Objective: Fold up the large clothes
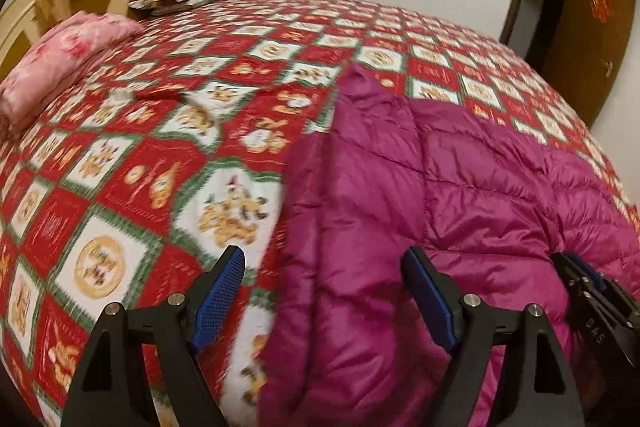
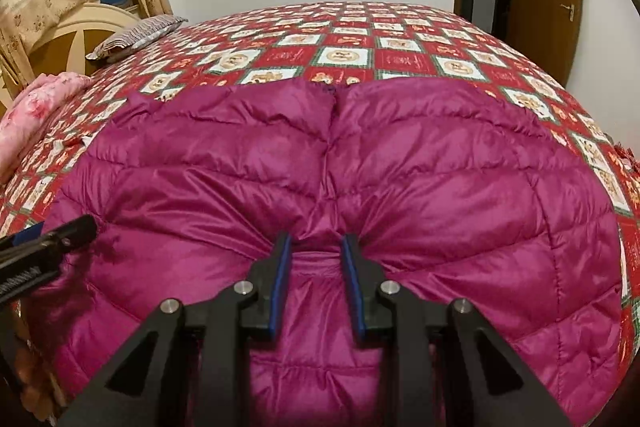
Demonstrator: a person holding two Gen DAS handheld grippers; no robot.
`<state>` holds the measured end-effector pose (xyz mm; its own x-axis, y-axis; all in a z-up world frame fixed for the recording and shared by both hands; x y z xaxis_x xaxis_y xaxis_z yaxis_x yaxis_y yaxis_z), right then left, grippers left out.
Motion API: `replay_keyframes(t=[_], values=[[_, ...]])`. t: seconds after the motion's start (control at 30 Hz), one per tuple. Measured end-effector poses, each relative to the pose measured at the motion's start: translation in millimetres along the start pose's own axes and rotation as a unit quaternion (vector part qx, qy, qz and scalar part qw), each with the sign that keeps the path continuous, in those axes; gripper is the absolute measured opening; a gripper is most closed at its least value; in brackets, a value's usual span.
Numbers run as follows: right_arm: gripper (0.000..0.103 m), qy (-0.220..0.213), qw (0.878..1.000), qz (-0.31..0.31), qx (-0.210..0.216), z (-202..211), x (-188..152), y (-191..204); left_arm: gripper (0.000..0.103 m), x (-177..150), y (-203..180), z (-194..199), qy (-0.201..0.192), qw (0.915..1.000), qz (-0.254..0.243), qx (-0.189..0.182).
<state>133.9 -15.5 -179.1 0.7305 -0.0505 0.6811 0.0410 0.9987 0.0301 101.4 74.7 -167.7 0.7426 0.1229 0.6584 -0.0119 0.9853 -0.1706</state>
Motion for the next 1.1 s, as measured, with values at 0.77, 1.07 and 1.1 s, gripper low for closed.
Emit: replay_keyframes(t=[0.77,1.07,1.1], values=[[0.029,-0.003,1.0,-0.008,0.007,-1.6,-6.2,-1.1,0.021,2.6,-12.2,3.5,-0.003,0.9755,0.092,-0.2],[0.031,0.02,0.999,-0.036,0.017,-0.3,-4.8,0.9,0.013,36.4,-36.3,55.7,-0.057,0.9621,0.047,-0.263],[0.032,0.025,0.998,-0.047,0.029,1.4,-4.5,2.6,0.013,41.5,-41.3,66.1,-0.064,0.9612,0.034,-0.266]])
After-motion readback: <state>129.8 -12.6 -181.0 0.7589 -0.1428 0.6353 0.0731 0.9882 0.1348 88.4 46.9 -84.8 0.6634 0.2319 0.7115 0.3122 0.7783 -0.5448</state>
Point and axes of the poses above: each gripper's, at about its wrist camera, not at the fingertips, and z roughly against the way its jaws point, y to its left, x to its top, the point moved 2 cm from there along -z, roughly the way its jaws point, and after that the axes turned 7 degrees about -x, right-handed, at the moved point
